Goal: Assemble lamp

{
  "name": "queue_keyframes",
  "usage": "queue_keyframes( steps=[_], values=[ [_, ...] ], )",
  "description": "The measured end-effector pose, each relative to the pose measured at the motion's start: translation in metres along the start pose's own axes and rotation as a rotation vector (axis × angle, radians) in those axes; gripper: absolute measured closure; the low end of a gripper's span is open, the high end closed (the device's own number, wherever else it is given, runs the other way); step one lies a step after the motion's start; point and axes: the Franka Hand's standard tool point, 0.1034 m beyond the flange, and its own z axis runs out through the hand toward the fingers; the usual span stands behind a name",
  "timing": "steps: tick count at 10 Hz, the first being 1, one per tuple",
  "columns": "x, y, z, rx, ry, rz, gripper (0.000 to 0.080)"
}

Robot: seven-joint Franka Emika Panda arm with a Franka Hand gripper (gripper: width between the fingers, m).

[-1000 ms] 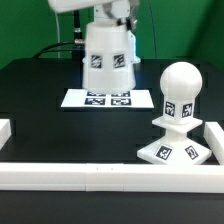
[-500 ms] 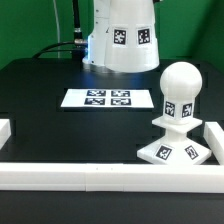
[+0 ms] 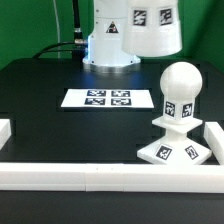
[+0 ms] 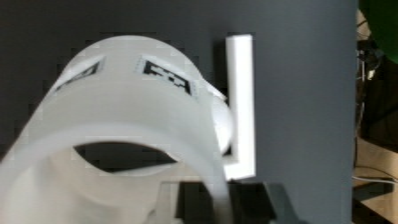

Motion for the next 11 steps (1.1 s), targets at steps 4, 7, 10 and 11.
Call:
queue_keyframes(
  steps=[4, 7, 10, 11],
  values=[
    [0.007, -0.031, 0.028, -0.009, 0.032, -0.007, 0.0755],
    [0.011, -0.026, 0.054, -0.018, 0.041, -0.027, 0.0755],
    [0.019, -0.024, 0.078, -0.023, 0.057, -0.051, 0.0755],
    [0.021, -0.021, 0.087, -0.026, 0.049, -0.084, 0.0755]
  ],
)
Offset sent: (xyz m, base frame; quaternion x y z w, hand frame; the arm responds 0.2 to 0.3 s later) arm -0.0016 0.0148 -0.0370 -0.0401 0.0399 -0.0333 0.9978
